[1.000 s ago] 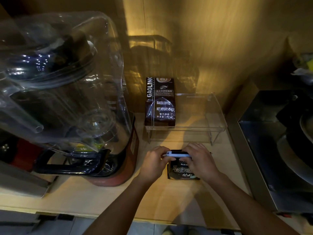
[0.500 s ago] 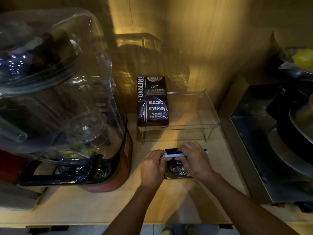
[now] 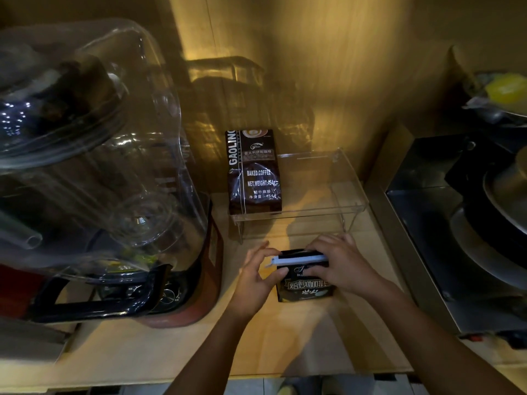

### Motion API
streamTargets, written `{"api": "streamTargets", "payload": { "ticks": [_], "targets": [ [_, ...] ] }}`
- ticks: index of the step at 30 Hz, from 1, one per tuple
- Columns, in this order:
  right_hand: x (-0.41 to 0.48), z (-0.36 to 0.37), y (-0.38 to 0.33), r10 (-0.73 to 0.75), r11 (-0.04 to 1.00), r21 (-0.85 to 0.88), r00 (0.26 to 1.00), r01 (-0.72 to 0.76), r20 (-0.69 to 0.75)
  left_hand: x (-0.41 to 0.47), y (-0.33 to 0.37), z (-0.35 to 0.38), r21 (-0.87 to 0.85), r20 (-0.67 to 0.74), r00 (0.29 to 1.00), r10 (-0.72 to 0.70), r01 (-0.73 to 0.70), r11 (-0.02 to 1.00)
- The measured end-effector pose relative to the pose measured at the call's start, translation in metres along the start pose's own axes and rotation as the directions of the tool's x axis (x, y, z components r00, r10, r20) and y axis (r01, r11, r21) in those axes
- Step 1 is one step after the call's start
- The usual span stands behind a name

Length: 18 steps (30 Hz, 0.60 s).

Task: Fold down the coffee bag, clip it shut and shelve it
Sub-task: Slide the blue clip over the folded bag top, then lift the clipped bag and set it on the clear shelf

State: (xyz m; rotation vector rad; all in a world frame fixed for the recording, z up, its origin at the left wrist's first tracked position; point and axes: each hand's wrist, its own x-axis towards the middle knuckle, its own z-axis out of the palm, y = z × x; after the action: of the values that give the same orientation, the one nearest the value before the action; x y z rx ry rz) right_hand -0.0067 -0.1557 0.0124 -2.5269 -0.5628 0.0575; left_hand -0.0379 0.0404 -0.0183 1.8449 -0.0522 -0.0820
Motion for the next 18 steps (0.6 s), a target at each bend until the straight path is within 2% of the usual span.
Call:
{"api": "streamTargets", "payload": {
  "ticks": [2, 4, 5, 7, 9, 11, 16, 18],
  "targets": [
    [-0.002, -0.009, 0.008, 0.078, 0.995, 0.061, 0.994, -0.082, 0.077, -0.002, -0.002, -0.001, -0.217, 0.121, 0.988, -0.101, 0.125, 0.968],
    [-0.005, -0.013, 0.016, 0.162, 0.967, 0.173, 0.975, -0.187, 0.150, -0.003, -0.006, -0.001, -0.259, 0.165, 0.971, -0.174, 0.213, 0.942],
    [-0.006, -0.013, 0.020, 0.202, 0.928, 0.281, 0.963, -0.246, 0.178, -0.003, -0.009, 0.000, -0.254, 0.177, 0.961, -0.212, 0.252, 0.934],
    [-0.012, -0.011, 0.024, 0.271, 0.763, 0.546, 0.938, -0.346, 0.216, -0.002, -0.015, 0.002, -0.249, 0.202, 0.941, -0.272, 0.318, 0.915],
    [-0.019, -0.002, 0.026, 0.312, 0.575, 0.721, 0.918, -0.387, 0.244, -0.003, -0.024, 0.006, -0.237, 0.240, 0.932, -0.272, 0.328, 0.914],
    [-0.031, 0.009, 0.039, 0.330, 0.461, 0.776, 0.895, -0.430, 0.300, -0.002, -0.028, 0.024, -0.169, 0.275, 0.914, -0.297, 0.350, 0.921],
    [-0.042, 0.048, 0.033, 0.318, 0.429, 0.777, 0.882, -0.460, 0.347, -0.001, -0.041, 0.034, -0.082, 0.319, 0.909, -0.270, 0.310, 0.947],
    [-0.043, 0.054, 0.036, 0.341, 0.417, 0.771, 0.870, -0.480, 0.357, 0.003, -0.039, 0.038, -0.005, 0.234, 0.914, -0.332, 0.343, 0.939]
  ]
}}
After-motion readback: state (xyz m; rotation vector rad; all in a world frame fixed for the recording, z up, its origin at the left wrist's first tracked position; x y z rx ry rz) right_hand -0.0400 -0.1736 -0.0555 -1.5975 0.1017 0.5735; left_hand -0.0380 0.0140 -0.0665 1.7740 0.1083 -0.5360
